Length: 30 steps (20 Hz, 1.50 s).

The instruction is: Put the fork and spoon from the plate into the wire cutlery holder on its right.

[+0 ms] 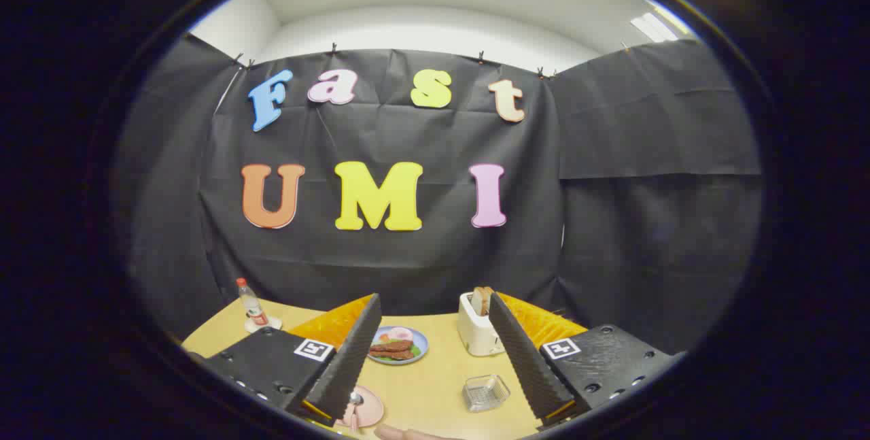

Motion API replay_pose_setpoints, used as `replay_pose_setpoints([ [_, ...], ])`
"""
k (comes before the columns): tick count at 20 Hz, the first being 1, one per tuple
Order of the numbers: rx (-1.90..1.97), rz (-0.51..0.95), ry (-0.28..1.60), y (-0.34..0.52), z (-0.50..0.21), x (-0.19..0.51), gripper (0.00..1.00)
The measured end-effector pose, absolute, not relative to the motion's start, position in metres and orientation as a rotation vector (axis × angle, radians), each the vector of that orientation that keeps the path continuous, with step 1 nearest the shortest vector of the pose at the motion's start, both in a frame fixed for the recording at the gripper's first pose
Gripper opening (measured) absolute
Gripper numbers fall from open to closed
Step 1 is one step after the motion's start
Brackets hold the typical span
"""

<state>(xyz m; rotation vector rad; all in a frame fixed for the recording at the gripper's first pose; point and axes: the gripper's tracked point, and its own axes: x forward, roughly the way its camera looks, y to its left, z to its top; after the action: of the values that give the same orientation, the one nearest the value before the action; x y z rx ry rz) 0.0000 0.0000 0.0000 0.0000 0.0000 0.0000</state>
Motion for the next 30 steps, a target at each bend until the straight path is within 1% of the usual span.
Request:
replay_pose_setpoints([
  [6,-0.021,0.001,0.017,0.02,-0.003,0.014,0.94],
  [13,-0.066,0.043,0.113,0.04,-0.036,0.029,0.94],
  [18,-0.082,0.099,0.308,0.067,-0.109,0.042,0.93],
  [22,-0.1,0.139,0.469,0.086,-0.169,0.04,0.93],
  [26,-0.102,0.174,0.678,0.102,-0.234,0.023,0.93],
  [30,-0.08,0.204,0.909,0.11,-0.292,-0.016,0.93],
])
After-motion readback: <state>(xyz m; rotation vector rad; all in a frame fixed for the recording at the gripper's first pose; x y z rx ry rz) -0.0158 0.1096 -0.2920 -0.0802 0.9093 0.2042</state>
